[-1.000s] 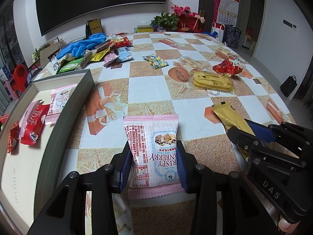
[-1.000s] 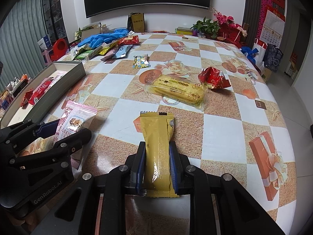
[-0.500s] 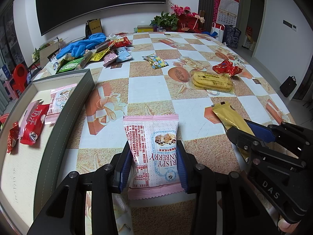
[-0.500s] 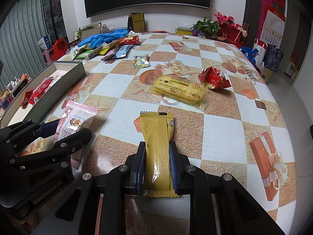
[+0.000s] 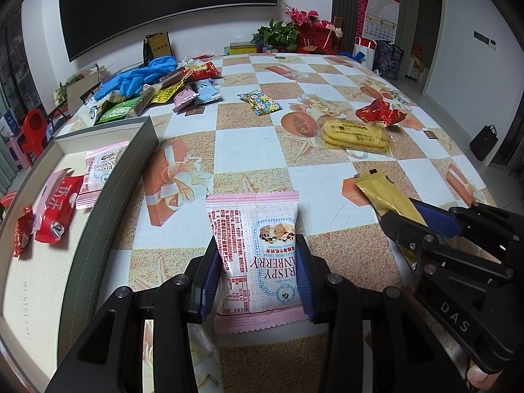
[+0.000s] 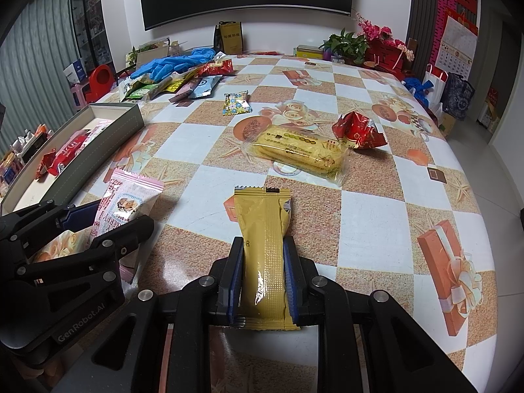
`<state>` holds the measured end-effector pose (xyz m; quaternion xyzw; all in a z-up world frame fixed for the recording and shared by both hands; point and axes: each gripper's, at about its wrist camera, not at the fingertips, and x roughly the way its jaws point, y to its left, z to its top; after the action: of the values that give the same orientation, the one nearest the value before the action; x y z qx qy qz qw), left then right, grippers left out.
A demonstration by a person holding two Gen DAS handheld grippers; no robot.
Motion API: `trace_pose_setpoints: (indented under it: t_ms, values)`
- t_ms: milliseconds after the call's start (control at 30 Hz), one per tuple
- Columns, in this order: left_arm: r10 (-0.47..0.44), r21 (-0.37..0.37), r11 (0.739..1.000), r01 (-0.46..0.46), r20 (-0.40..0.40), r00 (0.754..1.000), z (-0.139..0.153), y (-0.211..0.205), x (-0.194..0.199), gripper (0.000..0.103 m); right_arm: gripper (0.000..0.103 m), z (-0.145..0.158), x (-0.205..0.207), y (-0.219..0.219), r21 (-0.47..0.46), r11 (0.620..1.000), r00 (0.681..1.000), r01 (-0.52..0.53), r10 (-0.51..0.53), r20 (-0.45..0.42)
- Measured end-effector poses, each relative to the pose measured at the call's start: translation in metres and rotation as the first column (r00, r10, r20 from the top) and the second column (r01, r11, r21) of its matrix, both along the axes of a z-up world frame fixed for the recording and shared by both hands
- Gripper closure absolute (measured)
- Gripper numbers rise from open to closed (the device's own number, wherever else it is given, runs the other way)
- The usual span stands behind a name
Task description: Organize snacks
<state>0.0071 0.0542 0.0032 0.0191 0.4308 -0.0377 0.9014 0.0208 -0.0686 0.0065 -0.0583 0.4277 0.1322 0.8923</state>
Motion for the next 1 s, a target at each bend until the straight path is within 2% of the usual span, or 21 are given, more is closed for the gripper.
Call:
trace_pose_setpoints:
  t_ms: [667,833,1000]
  values:
    - [-0.001,-0.001,1.000,0.001,0.000,1.000,0.000,-0.001,0.000,0.058,0.080,0.000,0.000,0.000,-0.011,1.000,1.000,-0.001,0.001,0.002]
    - [-0.004,-0.007,1.000,0.004,-0.024,1.000,0.004,0.001,-0.005,0.059,0.080,0.001,-0.003,0.005,-0.002,1.000,1.000,-0.020,0.020,-0.004]
    - [-0.002,-0.023,1.000,0.001,-0.018,1.000,0.018,0.010,-0.018,0.059,0.080,0.013,-0.015,-0.007,0.162,0.987,0.999,-0.001,0.006,-0.035]
